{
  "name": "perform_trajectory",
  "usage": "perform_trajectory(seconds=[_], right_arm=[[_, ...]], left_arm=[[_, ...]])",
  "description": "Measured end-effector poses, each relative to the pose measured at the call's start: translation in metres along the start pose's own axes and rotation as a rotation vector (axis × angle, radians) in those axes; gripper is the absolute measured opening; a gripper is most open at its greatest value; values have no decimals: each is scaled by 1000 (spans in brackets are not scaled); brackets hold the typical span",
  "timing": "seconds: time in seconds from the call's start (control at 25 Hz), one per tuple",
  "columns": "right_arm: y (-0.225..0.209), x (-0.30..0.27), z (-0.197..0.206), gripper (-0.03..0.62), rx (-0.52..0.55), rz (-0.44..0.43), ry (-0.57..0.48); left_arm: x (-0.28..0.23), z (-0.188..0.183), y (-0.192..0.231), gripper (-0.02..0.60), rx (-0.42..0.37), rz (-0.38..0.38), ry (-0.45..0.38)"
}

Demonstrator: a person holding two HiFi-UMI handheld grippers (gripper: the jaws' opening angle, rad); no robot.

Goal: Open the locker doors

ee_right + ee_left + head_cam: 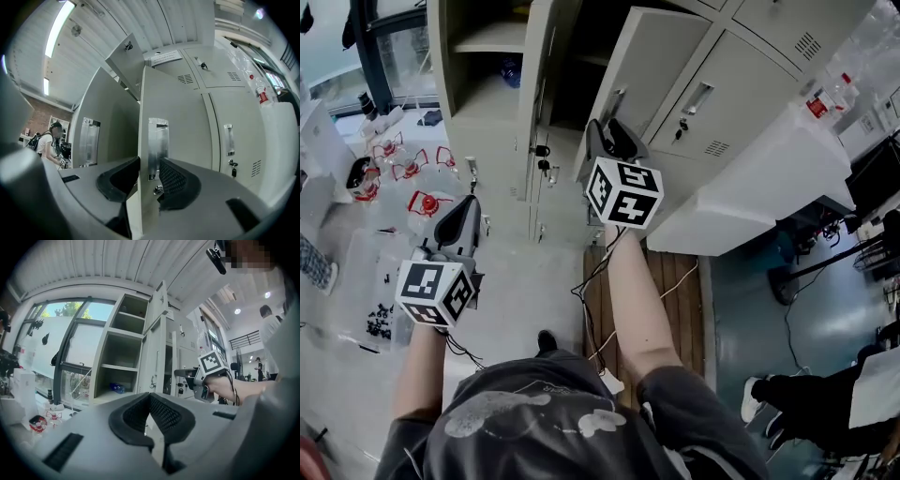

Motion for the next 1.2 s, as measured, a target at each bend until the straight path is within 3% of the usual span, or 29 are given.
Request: perform_trajectory(seconds=[0.36, 0.8, 1.2], right_arm=[[-21, 35, -2, 145, 15, 55, 0], [-50, 72, -2, 72, 28, 108, -7], [-84, 95, -1, 63, 34, 196, -19]], left_arm=[[-7, -2, -19, 9, -6, 74, -3], [-28, 2, -43, 9, 4, 171, 1], [-54, 0, -58, 9, 21, 250, -14]])
Point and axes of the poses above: the fingertips, and each gripper's own axes: x backward along the fingers, y to its left, z out of its underside, the point moved 10 cm from there along x, backward along the fingers, and after that the axes turned 11 degrees about z, right-handed, at the moved point
